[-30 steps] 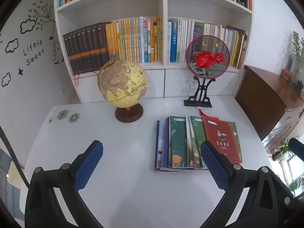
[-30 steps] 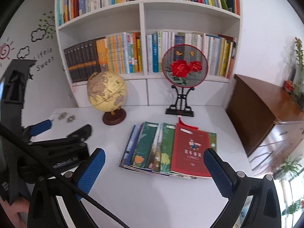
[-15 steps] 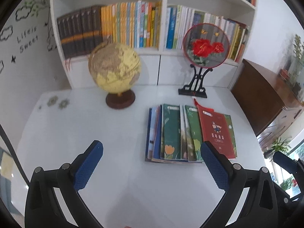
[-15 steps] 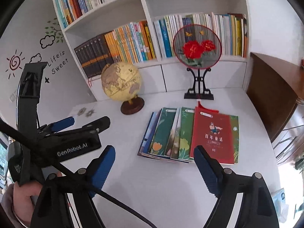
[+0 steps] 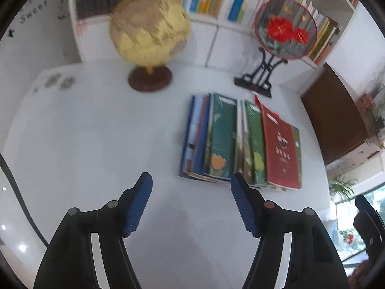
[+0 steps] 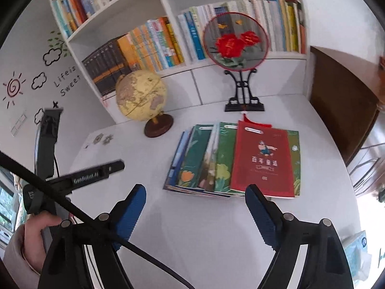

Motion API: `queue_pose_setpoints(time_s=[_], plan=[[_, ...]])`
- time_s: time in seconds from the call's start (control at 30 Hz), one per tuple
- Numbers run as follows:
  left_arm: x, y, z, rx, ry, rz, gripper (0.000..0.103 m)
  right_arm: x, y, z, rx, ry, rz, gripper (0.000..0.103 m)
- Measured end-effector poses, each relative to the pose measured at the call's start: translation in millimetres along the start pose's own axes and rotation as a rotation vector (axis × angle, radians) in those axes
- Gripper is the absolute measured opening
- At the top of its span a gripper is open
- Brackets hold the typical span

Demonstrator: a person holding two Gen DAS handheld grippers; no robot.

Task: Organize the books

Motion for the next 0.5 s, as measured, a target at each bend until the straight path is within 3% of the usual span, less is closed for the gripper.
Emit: queue_pose_setpoints(time_s=[0.03,0.1,0.23,0.3,0.37,0.5], plan=[[1,-4,-5,-0.010,0.006,-0.015,0.054,3,-9,-3,0.002,-0.005,-0.006,0.083],[7,-15,-21,-0.017,0.034,-0.050,0.054,9,-25,-11,-0.005,-0.019,0.002,0.083],[31,-50,-56,-0.163,0.060,-0.088,0.057,21,-73,-42,-0.017,0.004,-0.029,0.083],[42,-69,-71,-0.174,0.065,-0.134,0.057,29,-111,-65,-0.015,0.032,-0.104,0.083],[54,-91,-90,-0.181,0.069,-0.176,0.067,31,-151,-90,-0.032,0.069,-0.172,0.084],[68,-134,-134,-0.197,0.125,-0.243,0.067,32,-200,-124,-0.055,0.109,-0.205,0.083]])
Point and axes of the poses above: each gripper's, at about its wrist camera, not at the fingertips, and z roughly against the way its jaws point, y to its left, x to its top, the point moved 5 cm from there along -z, roughly the way its jaws point, and after that the axes turned 14 degrees about -z, right-handed, at the moved point
